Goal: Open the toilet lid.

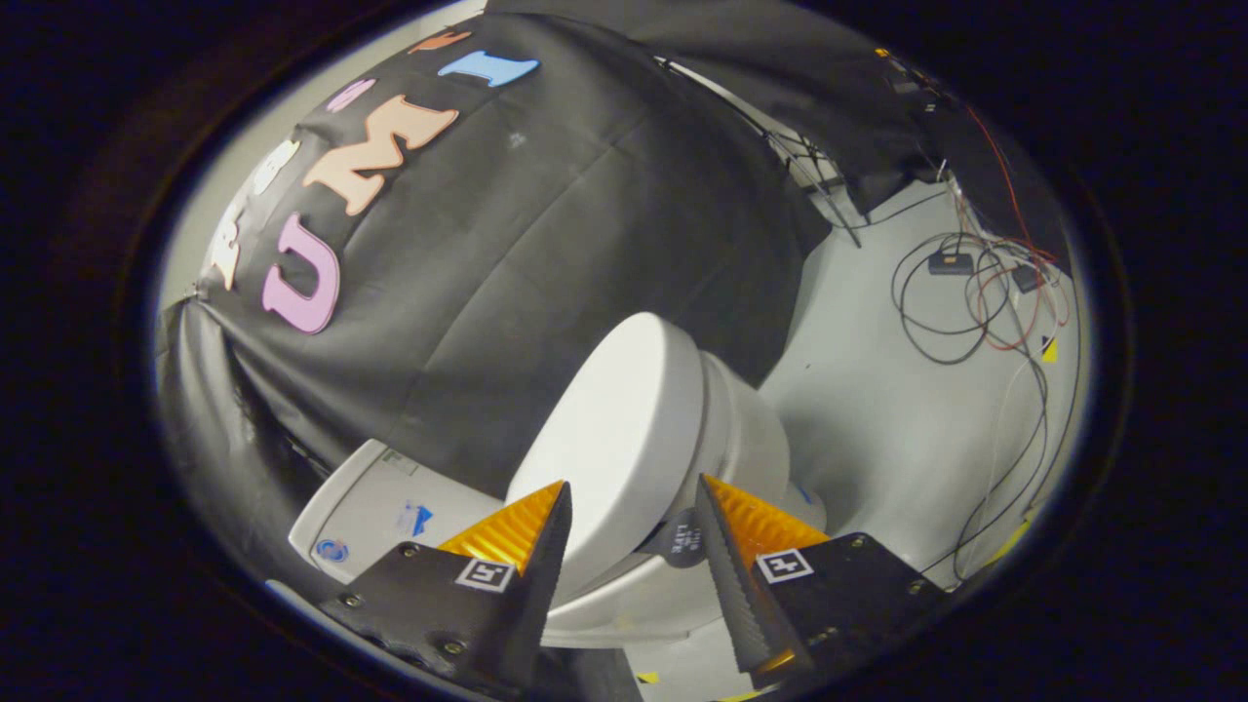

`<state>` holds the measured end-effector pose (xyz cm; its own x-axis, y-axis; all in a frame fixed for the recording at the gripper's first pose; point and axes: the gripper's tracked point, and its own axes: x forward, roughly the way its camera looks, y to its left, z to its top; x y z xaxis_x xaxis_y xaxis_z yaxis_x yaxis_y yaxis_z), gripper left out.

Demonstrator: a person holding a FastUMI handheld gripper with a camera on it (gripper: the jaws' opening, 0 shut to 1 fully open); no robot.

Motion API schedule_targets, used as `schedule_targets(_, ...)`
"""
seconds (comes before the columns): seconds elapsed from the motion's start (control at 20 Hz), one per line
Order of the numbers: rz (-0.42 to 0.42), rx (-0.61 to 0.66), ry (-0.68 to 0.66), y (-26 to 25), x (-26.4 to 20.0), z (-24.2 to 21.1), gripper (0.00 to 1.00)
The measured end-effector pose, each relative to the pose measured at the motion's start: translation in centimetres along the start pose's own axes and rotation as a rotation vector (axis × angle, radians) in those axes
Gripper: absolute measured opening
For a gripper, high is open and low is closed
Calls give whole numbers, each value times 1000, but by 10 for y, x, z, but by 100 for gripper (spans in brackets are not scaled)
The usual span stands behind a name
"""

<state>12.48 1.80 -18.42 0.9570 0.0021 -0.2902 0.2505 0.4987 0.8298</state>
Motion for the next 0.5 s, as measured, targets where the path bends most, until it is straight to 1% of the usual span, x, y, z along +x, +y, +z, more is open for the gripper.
schedule_targets(0.1,-30,-3,26,-10,2,-10,75)
schedule_targets(0.15,-33,12,29,-12,3,-11,75)
schedule_targets(0.2,-27,28,19,-12,2,-8,75)
schedule_targets(0.3,-47,32,-2,-21,2,-3,75)
schedule_targets(0.45,-43,64,-46,-22,-2,10,75)
schedule_targets(0.5,-55,74,-44,-27,-1,9,75)
